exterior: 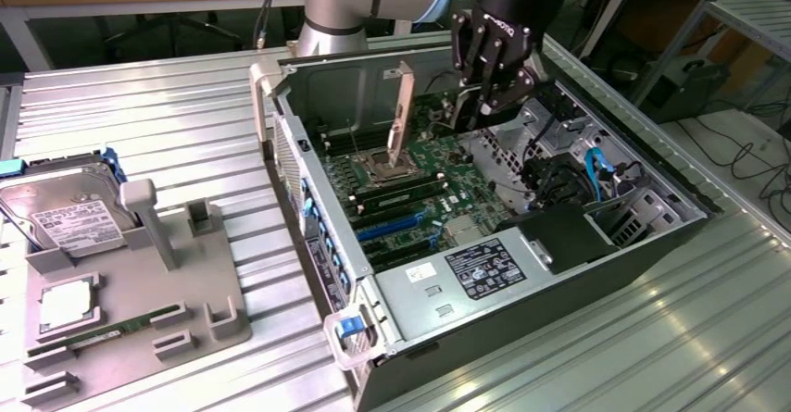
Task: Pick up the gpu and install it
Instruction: 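Insert the gpu into the slot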
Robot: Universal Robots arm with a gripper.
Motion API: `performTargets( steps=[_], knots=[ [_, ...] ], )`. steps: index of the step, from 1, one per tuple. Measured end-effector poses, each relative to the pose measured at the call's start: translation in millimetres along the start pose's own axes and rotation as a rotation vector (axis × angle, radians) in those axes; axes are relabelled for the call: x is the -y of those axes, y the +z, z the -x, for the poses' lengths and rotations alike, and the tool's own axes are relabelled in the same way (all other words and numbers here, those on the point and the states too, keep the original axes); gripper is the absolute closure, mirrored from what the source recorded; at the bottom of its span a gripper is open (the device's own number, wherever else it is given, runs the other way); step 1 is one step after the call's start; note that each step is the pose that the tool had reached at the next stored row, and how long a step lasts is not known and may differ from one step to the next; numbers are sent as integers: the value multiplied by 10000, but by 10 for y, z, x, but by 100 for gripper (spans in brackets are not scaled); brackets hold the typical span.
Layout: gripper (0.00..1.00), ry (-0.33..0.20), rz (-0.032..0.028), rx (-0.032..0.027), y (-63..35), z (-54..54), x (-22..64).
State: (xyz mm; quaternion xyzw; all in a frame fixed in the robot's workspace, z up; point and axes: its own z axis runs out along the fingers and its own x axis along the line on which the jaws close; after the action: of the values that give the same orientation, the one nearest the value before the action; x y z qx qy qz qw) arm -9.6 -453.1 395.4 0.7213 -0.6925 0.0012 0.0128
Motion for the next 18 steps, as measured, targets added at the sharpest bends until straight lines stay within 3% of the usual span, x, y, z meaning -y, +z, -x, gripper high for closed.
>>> performTargets(
  steps=[18],
  knots=[
    [73, -1, 0, 0, 67, 3, -56]
  ],
)
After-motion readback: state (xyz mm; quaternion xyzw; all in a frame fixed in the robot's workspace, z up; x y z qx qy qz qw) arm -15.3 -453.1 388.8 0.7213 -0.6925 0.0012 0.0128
